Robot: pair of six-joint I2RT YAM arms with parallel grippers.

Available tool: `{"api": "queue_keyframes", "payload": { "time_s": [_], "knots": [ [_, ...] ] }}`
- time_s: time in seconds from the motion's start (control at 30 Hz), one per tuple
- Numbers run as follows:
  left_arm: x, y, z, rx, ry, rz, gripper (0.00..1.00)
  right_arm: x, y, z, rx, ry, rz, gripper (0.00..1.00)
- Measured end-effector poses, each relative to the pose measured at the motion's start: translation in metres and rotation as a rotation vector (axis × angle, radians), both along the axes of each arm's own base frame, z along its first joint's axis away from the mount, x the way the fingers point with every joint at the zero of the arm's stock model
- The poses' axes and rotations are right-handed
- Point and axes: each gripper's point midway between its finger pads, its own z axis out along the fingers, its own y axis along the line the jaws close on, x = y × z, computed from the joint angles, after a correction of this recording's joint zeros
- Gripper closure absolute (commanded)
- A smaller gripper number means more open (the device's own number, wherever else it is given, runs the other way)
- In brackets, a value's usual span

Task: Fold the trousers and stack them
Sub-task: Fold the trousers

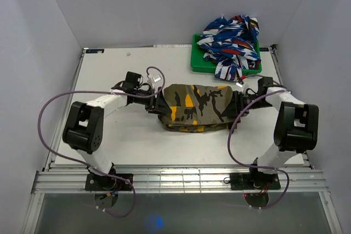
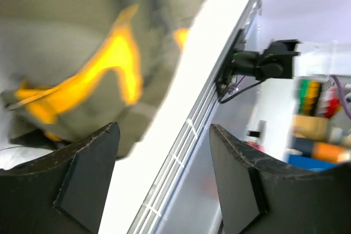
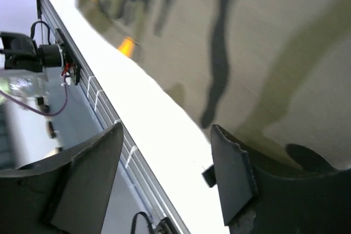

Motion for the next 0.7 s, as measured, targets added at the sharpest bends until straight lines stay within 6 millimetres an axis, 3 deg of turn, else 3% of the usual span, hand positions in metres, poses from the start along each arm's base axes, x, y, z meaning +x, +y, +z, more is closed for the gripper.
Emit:
{"api": "queue_keyframes", "payload": {
  "time_s": [0.17,0.23,0.3,0.4,0.57,0.63,0.7],
  "knots": [
    [0.029,-0.011,0.100,-0.126,-0.326,-0.015,0.23,0.032,0.007,0.073,0.054,-0.254,0.017,0.06],
    [0.041,-0.016,0.122,-0.167,-0.391,-0.001,0.23,0.047,0.007,0.088,0.067,-0.322,0.010,0.05],
    [0.052,-0.021,0.125,-0.189,-0.395,0.019,0.23,0.061,0.008,0.090,0.078,-0.342,-0.002,0.05],
    [0.078,-0.030,0.100,-0.195,-0.323,0.056,0.23,0.079,0.007,0.071,0.090,-0.306,-0.023,0.05],
    [0.119,-0.037,0.011,-0.134,-0.136,0.133,0.24,0.093,0.004,0.010,0.079,-0.170,-0.064,0.08],
    [0.127,-0.035,-0.023,-0.116,-0.053,0.158,0.26,0.090,0.003,-0.010,0.073,-0.124,-0.071,0.08],
    [0.127,-0.031,-0.040,-0.125,0.010,0.162,0.27,0.088,0.005,-0.017,0.095,-0.110,-0.067,0.09]
  ]
}}
